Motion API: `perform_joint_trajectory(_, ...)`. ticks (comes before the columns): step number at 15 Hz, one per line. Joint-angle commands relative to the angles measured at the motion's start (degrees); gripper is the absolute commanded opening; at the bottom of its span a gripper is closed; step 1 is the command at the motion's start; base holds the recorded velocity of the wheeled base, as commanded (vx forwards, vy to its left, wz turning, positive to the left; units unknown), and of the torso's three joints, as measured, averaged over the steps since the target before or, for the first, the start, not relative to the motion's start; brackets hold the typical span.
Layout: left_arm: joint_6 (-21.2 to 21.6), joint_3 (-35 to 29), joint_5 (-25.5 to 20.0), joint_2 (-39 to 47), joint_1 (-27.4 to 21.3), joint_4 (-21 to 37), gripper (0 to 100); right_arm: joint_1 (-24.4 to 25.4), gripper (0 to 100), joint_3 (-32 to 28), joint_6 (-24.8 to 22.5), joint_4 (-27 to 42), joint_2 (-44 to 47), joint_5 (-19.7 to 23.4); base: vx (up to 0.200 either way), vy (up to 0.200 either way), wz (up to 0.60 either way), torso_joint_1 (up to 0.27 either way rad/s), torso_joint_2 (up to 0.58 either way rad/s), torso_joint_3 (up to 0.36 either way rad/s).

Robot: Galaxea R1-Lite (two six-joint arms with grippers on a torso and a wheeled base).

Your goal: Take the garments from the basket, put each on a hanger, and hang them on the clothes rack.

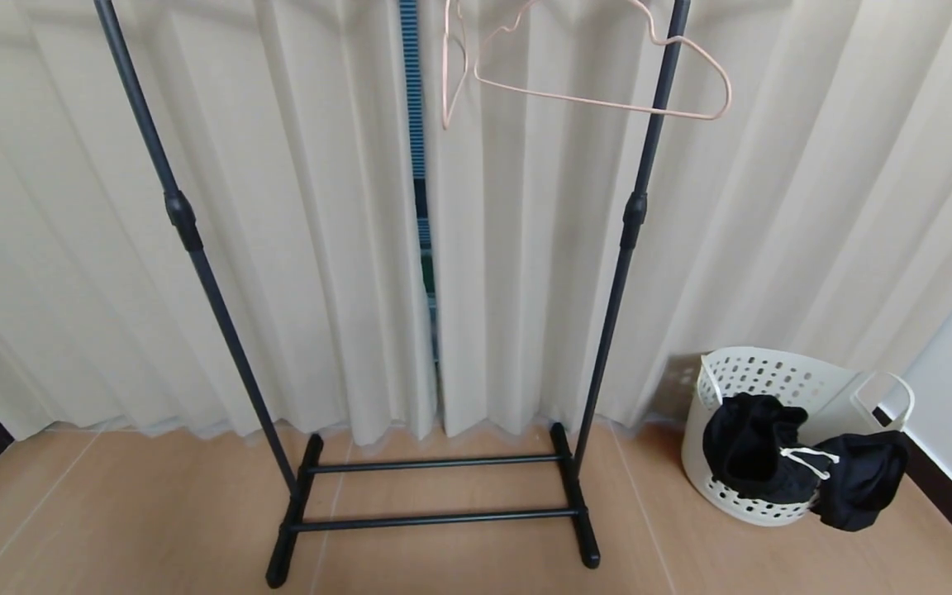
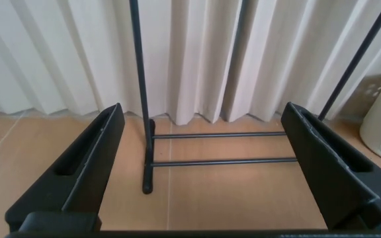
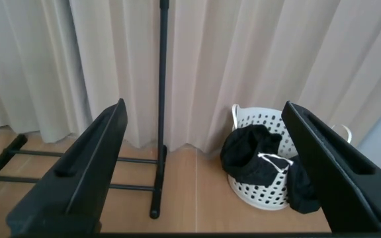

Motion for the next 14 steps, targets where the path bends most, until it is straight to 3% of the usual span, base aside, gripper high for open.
perform_joint_trajectory(1,0.0,0.0,0.0,0.1,0.0,0.0,100,0.0,100,0.0,0.0,0.0,0.1,0.0,0.000,0.000,-0.60,-0.002,0.06,0.061)
perform_joint_trajectory(7,0.1,0.0,0.0,0.2,0.0,0.1,100,0.0,100,0.0,-0.1,0.0,0.1,0.0,0.000,0.000,-0.60,0.006,0.02,0.010)
perform_joint_trajectory(8,0.1,0.0,0.0,0.2,0.0,0.2,100,0.0,100,0.0,0.0,0.0,0.1,0.0,0.000,0.000,0.00,0.000,0.00,0.000)
perform_joint_trajectory(14,0.1,0.0,0.0,0.2,0.0,0.2,100,0.0,100,0.0,-0.1,0.0,0.1,0.0,0.000,-0.200,0.00,-0.001,0.00,0.002)
